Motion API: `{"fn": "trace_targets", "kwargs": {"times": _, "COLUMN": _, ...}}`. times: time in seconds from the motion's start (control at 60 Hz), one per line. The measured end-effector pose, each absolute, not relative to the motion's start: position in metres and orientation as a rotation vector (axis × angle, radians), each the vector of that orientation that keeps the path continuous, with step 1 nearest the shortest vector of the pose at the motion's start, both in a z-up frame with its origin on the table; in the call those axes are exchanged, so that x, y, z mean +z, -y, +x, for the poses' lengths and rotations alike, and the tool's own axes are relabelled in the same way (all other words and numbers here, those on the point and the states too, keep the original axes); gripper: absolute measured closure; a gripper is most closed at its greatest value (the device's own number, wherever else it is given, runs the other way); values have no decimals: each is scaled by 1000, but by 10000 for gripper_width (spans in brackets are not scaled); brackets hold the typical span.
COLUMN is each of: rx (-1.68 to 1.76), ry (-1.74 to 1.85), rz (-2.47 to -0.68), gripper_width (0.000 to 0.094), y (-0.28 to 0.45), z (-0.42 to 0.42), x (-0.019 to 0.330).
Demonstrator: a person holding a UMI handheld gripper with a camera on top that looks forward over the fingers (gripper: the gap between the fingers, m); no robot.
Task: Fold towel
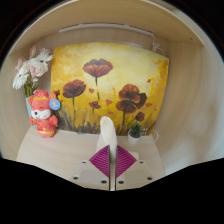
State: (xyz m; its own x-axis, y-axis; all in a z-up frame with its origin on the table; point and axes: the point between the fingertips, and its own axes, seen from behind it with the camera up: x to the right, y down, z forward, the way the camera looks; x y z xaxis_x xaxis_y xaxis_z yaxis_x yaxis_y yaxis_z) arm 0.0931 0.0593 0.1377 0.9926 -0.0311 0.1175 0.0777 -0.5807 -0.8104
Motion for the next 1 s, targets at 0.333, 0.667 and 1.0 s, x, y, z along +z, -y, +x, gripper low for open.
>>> {"fn": "trace_targets", "kwargs": {"times": 0.333, "rx": -148, "ry": -141, "rz": -2290, "gripper_width": 415, "y": -14, "z": 179, "x": 64}}
{"fn": "trace_targets", "kwargs": {"times": 0.667, "rx": -43, "ry": 6, "rz": -2107, "gripper_width": 264, "y": 13, "z": 61, "x": 207}}
{"fn": "trace_targets", "kwargs": {"times": 1.0, "rx": 35, "ry": 43, "rz": -2008, "gripper_width": 246, "y": 103, "z": -35, "x": 271}}
